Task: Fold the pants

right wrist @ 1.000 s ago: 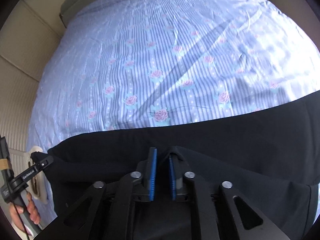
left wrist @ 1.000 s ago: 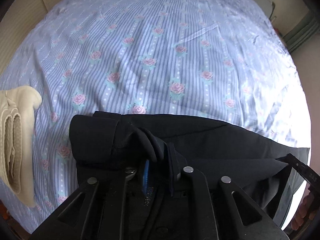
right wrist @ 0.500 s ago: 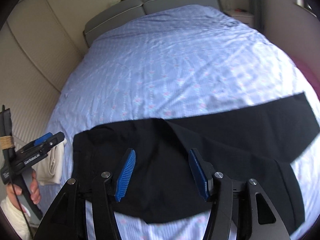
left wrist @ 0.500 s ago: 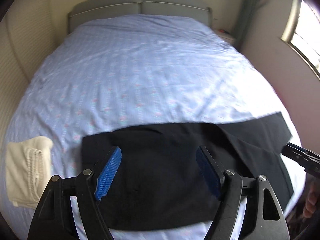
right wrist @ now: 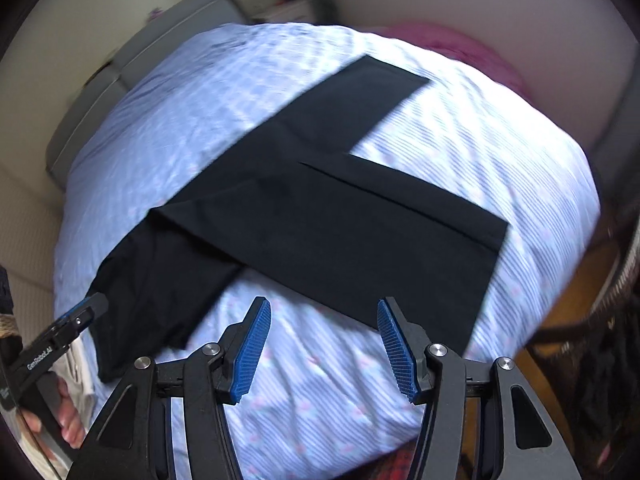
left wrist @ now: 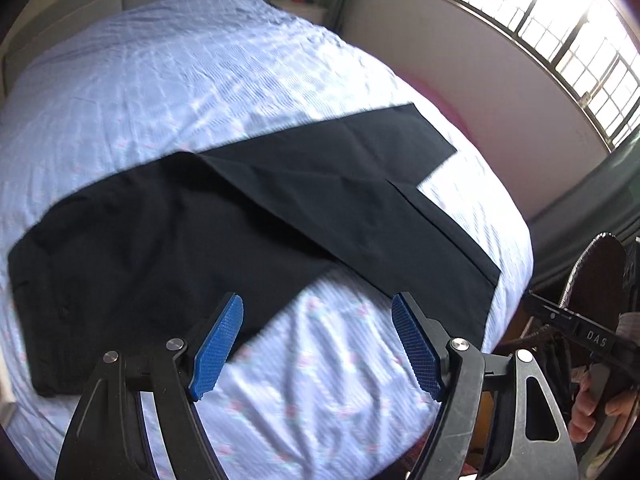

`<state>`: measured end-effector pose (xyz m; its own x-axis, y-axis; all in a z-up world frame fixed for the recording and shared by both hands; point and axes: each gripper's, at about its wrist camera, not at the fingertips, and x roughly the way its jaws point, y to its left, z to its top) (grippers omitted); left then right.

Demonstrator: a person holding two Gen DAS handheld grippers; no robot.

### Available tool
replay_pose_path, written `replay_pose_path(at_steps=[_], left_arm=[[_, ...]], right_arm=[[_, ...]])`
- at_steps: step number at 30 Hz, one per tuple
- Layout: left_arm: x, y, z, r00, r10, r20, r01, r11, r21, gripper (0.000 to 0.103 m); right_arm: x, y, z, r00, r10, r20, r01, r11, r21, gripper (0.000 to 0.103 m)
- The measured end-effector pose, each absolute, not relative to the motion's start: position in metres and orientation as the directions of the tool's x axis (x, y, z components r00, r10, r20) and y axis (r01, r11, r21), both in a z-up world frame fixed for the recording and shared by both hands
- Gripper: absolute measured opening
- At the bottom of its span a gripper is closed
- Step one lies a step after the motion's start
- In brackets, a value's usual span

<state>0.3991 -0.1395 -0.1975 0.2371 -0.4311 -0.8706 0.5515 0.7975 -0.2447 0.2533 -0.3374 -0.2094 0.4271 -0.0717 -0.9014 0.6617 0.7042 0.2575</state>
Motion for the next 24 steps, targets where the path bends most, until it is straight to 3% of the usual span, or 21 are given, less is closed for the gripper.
replay_pose_path(at_steps=[5,13,24], left_arm=[[0.378,-0.2,-0.233,0.142,-0.405,-0.903,0.513,0.81,-0.283,0.076],[0.37,-0.264,-0.297,0.067,-0.283,-0.957,0.36,0.901,-0.242,0.076],[0.404,-0.286,-0.375,-0.046,-0.266,-0.963,0.148,0.951,-0.27,0.068]], right_arm=[[0.206,-0.389,-0.253,0.389,-0.024,-0.921,0.724,0.626,0.289,0.057],[0.196,-0.473,-0.332,0.316,0.163,-0.935,0.728,0.59,0.349,0.057],[0.211,-0.521,-0.4,0.264,0.235,-0.935,0.801,0.487,0.349,0.057]])
